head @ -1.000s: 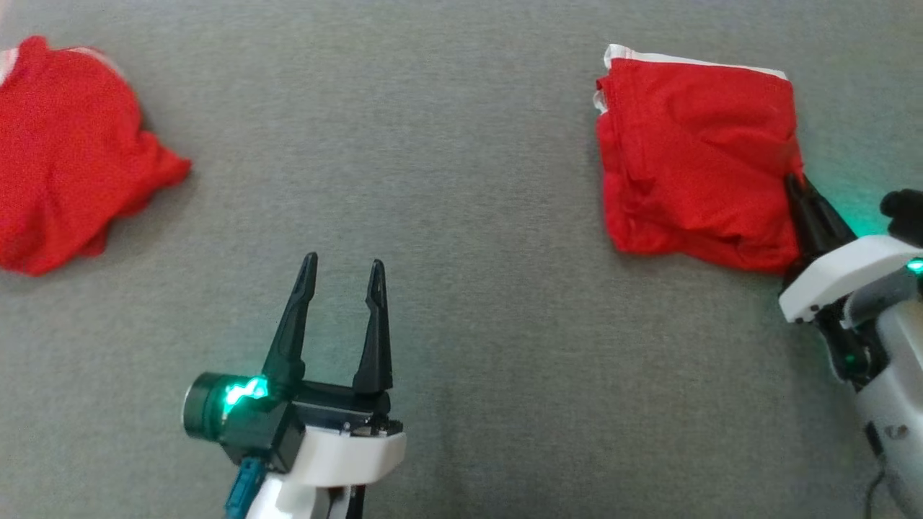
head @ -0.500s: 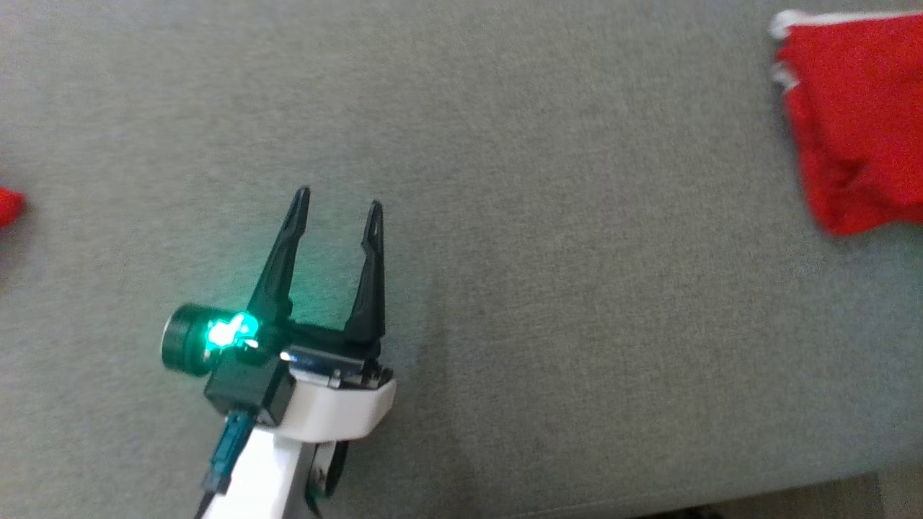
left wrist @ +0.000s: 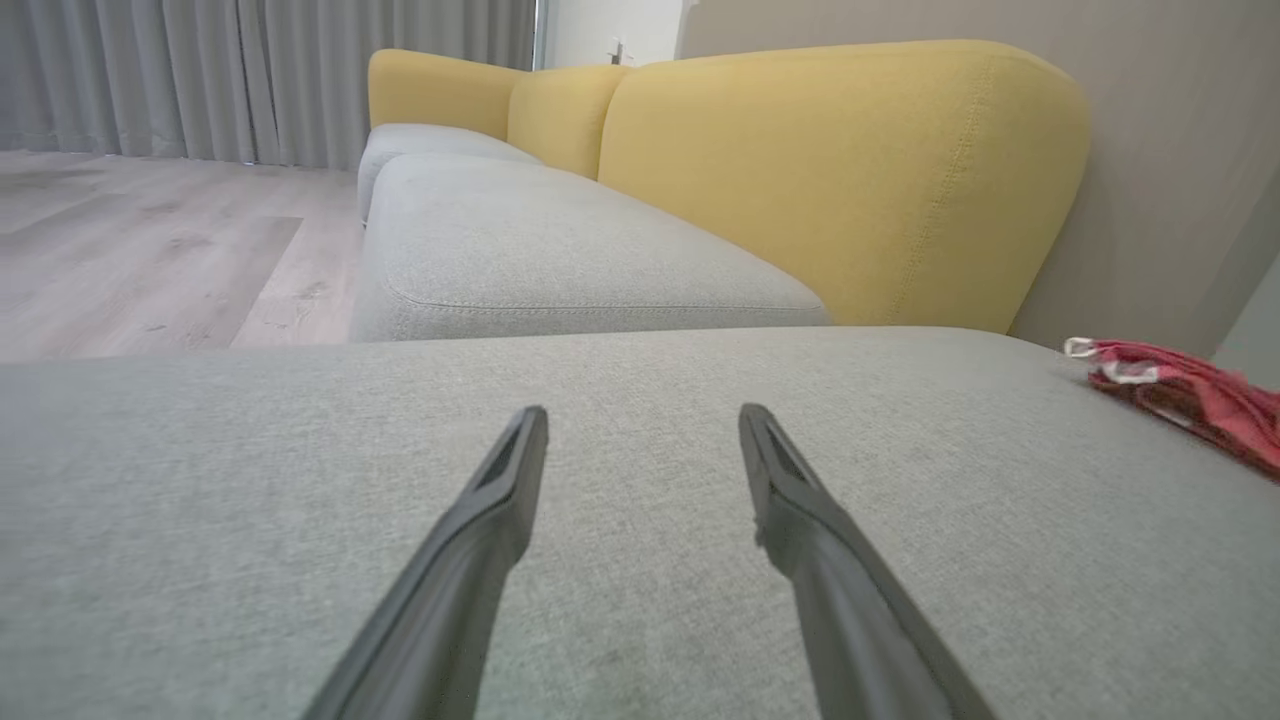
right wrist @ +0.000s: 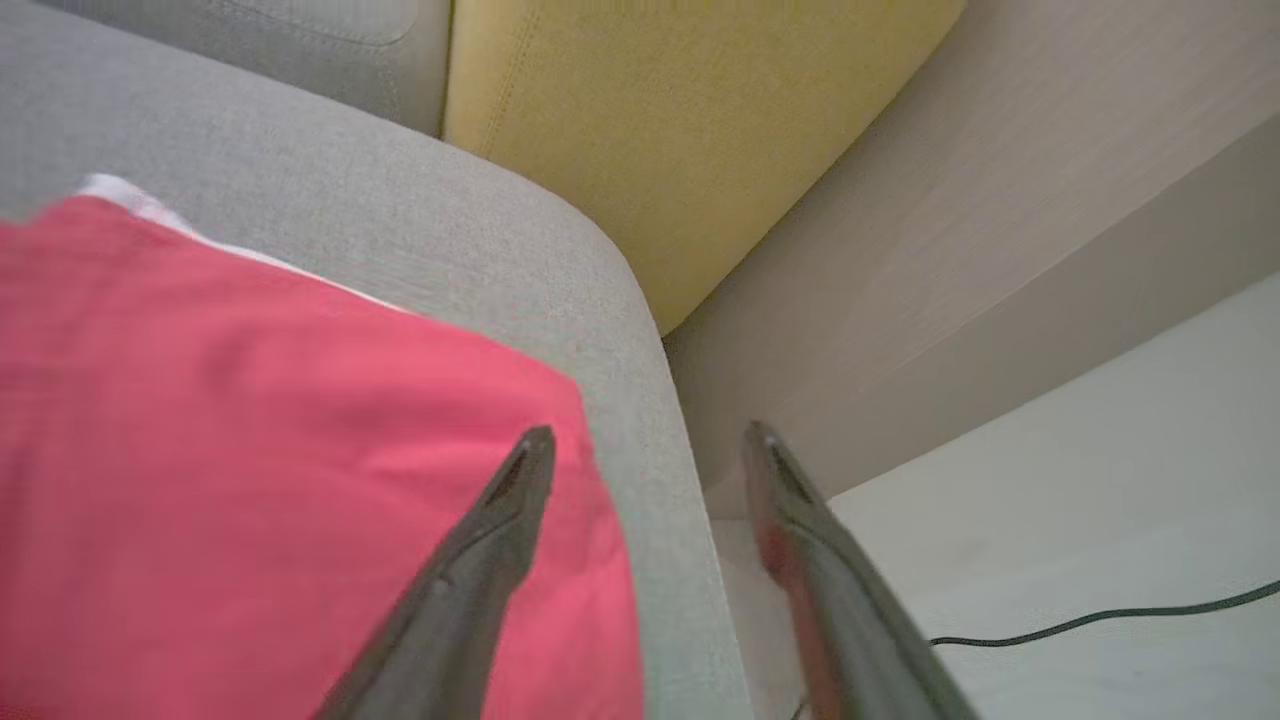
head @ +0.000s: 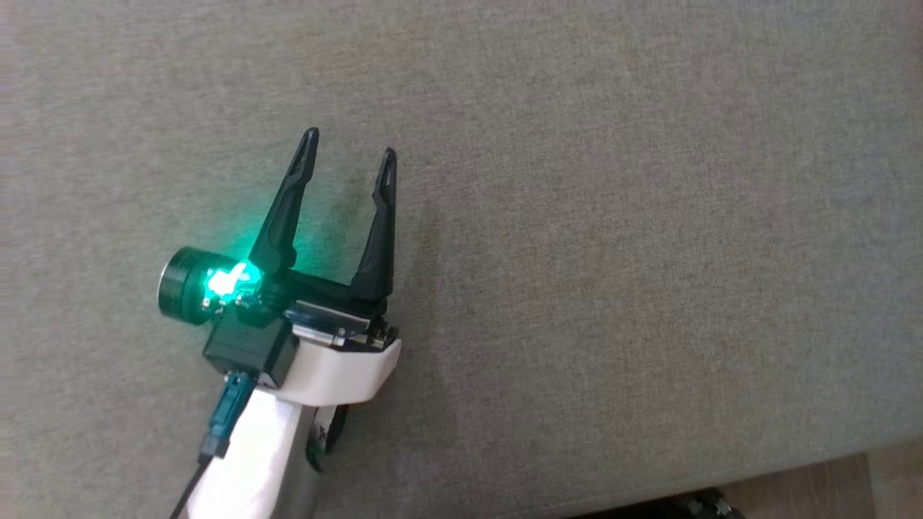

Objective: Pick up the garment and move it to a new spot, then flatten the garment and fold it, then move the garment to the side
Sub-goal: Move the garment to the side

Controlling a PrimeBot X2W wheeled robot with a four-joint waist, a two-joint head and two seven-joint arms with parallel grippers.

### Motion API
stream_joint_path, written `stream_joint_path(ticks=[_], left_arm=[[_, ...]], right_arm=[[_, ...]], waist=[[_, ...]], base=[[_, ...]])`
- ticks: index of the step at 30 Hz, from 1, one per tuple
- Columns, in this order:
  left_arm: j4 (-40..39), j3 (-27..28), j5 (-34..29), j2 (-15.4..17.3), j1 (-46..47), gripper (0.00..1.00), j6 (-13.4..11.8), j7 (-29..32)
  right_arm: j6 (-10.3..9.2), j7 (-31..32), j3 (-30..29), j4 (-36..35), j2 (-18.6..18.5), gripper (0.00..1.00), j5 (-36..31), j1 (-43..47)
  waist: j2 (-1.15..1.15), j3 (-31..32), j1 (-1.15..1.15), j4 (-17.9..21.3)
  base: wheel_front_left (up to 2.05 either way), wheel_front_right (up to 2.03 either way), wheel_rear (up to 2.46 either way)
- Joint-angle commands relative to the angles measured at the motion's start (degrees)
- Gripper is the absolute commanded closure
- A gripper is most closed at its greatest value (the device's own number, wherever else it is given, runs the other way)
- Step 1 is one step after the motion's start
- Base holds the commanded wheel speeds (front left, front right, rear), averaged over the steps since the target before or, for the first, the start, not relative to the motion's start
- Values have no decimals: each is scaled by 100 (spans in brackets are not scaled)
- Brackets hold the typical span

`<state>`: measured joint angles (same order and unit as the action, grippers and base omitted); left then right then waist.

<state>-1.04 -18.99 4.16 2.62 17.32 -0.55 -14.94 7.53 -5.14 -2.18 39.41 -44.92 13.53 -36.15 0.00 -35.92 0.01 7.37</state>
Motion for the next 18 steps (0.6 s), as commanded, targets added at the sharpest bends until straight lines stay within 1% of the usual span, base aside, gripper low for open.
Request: stream_joint_path(ticks=[1, 4, 7, 13, 18], left_arm=[[-90, 145, 59, 26, -68, 0, -55, -6], [-26, 129, 162, 26, -176, 0, -84, -6], [20, 160, 300, 26, -354, 0, -135, -6], [175, 282, 622, 26, -762, 0, -240, -6], [315, 375, 817, 26, -1089, 0, -329, -6]], right_arm=[[-4, -67, -115, -103, -49, 0, -144, 122], [-4, -3, -257, -279, 502, 0, -399, 254], [-4, 22, -187, -557, 1107, 0, -456, 513], [-4, -173, 432, -988, 2236, 0, -211, 1148], [-4, -711, 1165, -1006, 2979, 0, 58, 1693]], waist=[[0, 159, -1, -95], [0, 471, -1, -196], [0, 827, -1, -274], [0, 1555, -1, -435], [0, 2169, -1, -651]], base=[[0, 0, 0], [0, 0, 0], [0, 0, 0], [0, 0, 0], [0, 0, 0]])
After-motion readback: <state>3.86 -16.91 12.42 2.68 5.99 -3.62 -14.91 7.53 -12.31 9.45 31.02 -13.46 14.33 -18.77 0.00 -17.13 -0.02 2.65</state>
